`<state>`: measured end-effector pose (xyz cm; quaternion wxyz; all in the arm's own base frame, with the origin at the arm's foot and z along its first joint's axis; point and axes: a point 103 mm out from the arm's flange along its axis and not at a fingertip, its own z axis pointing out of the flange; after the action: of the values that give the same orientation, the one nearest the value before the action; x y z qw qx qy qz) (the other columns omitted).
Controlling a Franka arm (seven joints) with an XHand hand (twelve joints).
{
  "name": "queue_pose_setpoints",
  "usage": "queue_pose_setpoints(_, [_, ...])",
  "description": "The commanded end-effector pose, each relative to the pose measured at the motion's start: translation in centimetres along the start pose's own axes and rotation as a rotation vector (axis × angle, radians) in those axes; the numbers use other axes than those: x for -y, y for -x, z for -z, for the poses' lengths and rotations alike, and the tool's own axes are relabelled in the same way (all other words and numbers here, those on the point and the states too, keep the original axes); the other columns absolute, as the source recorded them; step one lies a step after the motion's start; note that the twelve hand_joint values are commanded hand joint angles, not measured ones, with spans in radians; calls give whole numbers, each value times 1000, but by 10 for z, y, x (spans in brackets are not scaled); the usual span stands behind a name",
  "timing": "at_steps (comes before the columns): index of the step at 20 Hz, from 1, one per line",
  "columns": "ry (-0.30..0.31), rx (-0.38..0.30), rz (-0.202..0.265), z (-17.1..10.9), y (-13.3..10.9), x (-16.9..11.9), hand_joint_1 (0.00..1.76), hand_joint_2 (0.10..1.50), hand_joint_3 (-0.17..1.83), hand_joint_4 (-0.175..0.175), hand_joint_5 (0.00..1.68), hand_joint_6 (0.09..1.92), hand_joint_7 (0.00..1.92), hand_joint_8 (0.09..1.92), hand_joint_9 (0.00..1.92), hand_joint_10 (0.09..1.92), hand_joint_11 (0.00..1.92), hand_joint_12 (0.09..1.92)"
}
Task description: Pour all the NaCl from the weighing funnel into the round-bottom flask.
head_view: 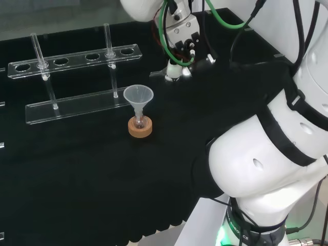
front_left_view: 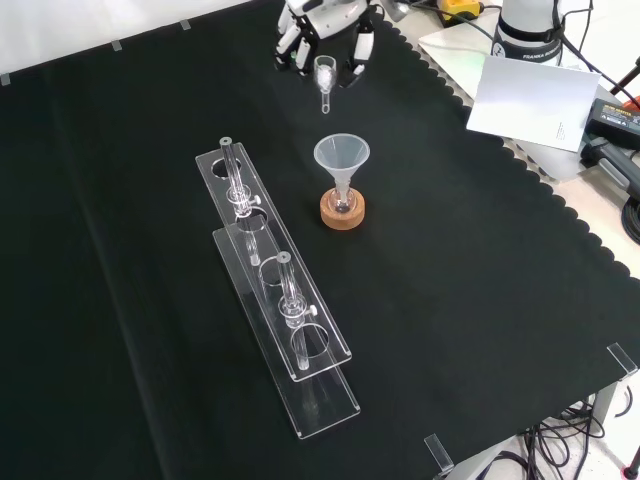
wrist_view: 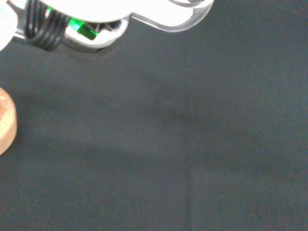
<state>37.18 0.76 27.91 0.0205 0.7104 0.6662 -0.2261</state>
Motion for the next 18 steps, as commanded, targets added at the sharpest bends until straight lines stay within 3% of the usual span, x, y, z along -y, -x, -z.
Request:
queue_pose_setpoints(1, [-24, 15, 4, -2, -21, 12, 1139, 641, 619, 175, 1367, 484, 613, 682, 1068, 289, 940, 952])
queue_pose_setpoints(18, [-74, 117, -3, -5, -45, 0, 1139, 640, 620, 175, 1367, 485, 611, 678, 1057, 274, 909, 951])
